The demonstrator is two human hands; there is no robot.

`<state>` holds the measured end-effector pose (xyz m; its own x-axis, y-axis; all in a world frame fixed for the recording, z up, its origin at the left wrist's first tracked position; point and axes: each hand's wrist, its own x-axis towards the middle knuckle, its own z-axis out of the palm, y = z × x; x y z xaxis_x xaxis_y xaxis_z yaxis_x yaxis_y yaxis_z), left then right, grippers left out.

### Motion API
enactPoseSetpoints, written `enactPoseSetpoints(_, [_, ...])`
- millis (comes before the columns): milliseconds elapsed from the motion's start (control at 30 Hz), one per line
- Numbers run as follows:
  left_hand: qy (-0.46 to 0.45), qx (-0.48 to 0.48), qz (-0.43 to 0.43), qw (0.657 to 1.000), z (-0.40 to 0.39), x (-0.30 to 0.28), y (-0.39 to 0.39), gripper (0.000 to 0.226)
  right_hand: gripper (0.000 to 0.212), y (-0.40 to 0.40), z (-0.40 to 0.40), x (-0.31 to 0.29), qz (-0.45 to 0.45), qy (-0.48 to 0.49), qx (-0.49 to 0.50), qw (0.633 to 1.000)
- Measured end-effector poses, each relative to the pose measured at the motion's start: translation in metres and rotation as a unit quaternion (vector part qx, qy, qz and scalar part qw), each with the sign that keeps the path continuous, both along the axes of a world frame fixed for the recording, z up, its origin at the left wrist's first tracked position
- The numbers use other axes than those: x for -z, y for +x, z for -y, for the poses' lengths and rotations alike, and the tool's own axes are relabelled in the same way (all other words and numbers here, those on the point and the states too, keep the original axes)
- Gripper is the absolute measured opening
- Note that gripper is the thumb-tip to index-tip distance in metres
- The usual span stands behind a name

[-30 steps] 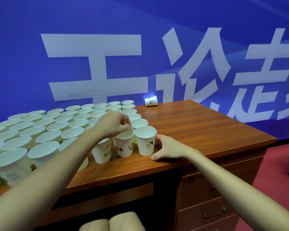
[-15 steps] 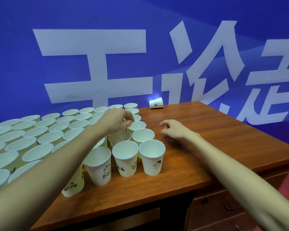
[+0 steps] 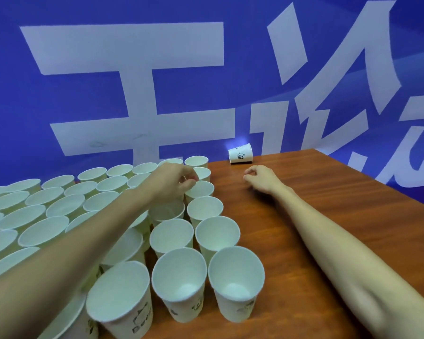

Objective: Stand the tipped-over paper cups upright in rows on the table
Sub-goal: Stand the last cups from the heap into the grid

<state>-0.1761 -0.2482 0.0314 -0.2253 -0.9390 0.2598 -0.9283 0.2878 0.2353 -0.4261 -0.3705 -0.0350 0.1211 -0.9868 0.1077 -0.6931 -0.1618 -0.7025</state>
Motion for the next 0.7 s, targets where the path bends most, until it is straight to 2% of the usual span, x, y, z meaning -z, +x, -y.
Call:
enactPoseSetpoints(133, [-0.014,0.02,-0.019,1.0,0.009,0.008,0.0,0.023,0.045,0.007,0.029,0.005,0.1,0.026,0.039,0.994])
enactPoseSetpoints(267, [-0.019,0.011,-0.01,1.0,0.021,0.01,0.002,0.031,0.054,0.011,0.055,0.016,0.18,-0.003,0.103,0.978])
enactPoseSetpoints(400, [-0.001,-0.016,0.015,1.0,0.036,0.011,0.009,0.037,0.047,0.015,0.07,0.016,0.188,-0.027,0.14,0.972])
enactPoseSetpoints(533, [0.008,-0.013,0.017,1.0,0.044,0.015,0.014,0.038,0.049,0.022,0.087,0.012,0.185,-0.039,0.145,0.971])
enactPoseSetpoints(700, [0.014,-0.012,0.002,1.0,0.05,0.024,0.016,0.036,0.038,0.023,0.106,0.02,0.2,-0.02,0.161,0.966])
